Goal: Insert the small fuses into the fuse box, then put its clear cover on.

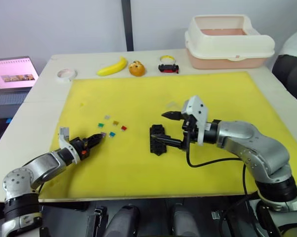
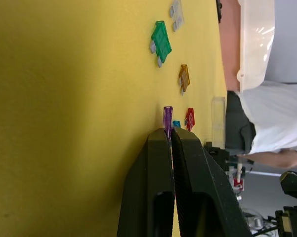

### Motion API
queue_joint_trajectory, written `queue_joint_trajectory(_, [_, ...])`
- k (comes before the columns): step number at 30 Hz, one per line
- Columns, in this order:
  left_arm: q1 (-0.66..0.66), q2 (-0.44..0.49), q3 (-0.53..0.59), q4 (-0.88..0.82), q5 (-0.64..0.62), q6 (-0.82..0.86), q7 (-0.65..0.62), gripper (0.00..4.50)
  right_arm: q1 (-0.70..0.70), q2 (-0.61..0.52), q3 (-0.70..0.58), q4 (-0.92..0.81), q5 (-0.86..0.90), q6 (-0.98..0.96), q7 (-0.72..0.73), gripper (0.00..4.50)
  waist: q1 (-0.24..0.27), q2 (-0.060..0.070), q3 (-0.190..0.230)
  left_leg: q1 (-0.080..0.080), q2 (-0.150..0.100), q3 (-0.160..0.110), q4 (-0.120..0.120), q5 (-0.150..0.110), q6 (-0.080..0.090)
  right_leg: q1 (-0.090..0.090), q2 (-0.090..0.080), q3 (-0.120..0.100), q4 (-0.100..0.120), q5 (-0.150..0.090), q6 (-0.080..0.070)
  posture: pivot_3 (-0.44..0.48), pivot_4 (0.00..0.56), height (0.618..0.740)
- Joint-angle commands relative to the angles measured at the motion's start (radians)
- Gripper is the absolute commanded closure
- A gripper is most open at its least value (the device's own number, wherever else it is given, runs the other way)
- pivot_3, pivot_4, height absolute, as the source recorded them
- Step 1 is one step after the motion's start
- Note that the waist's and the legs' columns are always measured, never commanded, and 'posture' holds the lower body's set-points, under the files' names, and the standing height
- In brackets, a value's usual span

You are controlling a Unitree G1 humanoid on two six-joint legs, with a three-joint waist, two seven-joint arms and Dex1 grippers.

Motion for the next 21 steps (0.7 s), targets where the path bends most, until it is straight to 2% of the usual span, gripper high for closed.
queue_joint_trajectory(1, [-0.023, 0.07, 0.046, -0.066, -0.114, 0.017, -0.02, 4.47, -0.011, 0.013, -0.07, -0.05, 0.072, 0.033, -0.014, 0.0, -0.001, -0.003, 0.002, 0.0, 0.001, 0.0, 0.0, 0.0, 0.0, -0.001, 0.0, 0.0, 0.0, 0.0, 0.0, 0.0, 0.15, 0.74])
queue_joint_trajectory(5, [-0.054, 0.153, 0.026, -0.138, -0.231, 0.037, -0.07, 4.47, -0.035, 0.072, -0.17, -0.048, 0.23, 0.121, -0.078, 0.0, -0.001, -0.004, 0.002, -0.001, 0.002, 0.0, 0.0, 0.0, -0.001, -0.002, 0.002, 0.0, 0.0, 0.0, 0.0, 0.0, 0.15, 0.74])
queue_joint_trajectory(8, [-0.14, 0.197, -0.026, -0.201, -0.282, 0.06, -0.153, 4.47, -0.081, 0.154, -0.265, -0.007, 0.419, 0.212, -0.202, 0.0, 0.001, -0.004, 0.002, -0.002, 0.002, 0.0, 0.0, 0.0, -0.001, -0.002, 0.002, 0.001, 0.0, 0.0, 0.0, 0.0, 0.15, 0.74])
queue_joint_trajectory(12, [-0.277, 0.167, -0.144, -0.223, -0.263, 0.034, -0.187, 4.47, -0.144, 0.258, -0.318, 0.059, 0.642, 0.265, -0.395, 0.0, 0.001, -0.004, 0.002, -0.002, 0.002, 0.0, 0.0, 0.0, -0.001, -0.001, 0.002, 0.001, -0.001, 0.0, -0.001, 0.0, 0.15, 0.74])
queue_joint_trajectory(15, [-0.333, 0.134, -0.199, -0.197, -0.274, 0.017, -0.195, 4.47, -0.151, 0.319, -0.321, 0.097, 0.785, 0.249, -0.544, 0.0, -0.008, -0.004, 0.002, -0.002, 0.002, 0.001, -0.001, 0.0, -0.001, -0.002, 0.003, 0.001, 0.0, 0.0, -0.001, 0.0, 0.15, 0.74])
queue_joint_trajectory(21, [-0.378, 0.093, -0.269, -0.193, -0.233, 0.021, -0.257, 4.47, -0.135, 0.358, -0.278, 0.097, 0.93, 0.196, -0.714, 0.0, -0.029, -0.004, 0.002, -0.002, 0.004, 0.001, -0.001, 0.001, -0.001, -0.003, 0.005, 0.002, 0.0, 0.0, -0.001, 0.0, 0.15, 0.74])
